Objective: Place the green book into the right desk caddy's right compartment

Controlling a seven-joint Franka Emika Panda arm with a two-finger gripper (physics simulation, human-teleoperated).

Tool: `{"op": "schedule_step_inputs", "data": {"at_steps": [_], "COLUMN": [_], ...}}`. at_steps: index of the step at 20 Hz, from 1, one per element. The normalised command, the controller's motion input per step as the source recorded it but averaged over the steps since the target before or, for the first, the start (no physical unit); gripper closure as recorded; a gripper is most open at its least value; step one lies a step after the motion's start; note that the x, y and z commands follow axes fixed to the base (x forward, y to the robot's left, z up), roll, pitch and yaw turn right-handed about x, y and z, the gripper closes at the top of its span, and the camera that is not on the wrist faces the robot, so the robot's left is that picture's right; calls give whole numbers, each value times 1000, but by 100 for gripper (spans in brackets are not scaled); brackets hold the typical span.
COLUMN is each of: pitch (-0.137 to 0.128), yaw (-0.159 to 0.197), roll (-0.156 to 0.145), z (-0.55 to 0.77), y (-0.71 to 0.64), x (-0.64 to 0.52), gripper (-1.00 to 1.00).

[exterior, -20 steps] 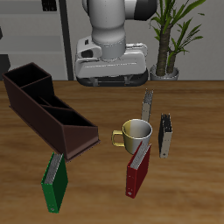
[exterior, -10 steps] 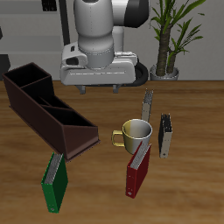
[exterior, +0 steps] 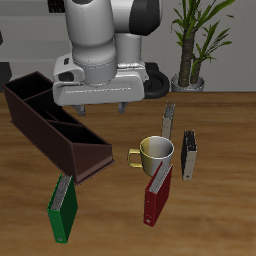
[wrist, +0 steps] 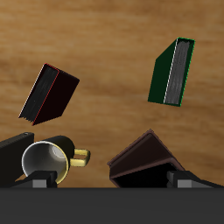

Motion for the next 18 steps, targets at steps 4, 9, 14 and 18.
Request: {"op": "schedule_step_inputs", "data": {"at_steps": [4, 9, 14, 18], "pitch": [-31, -18, -23, -11], "yaw": [14, -30, -9, 29], "roll": [2, -30, 0, 5], "z": [42, -104, -38, -41], "y": [-185, -143, -24, -45], "x": [410, 453, 249, 199], "gripper": [-100, -100, -100, -100]}}
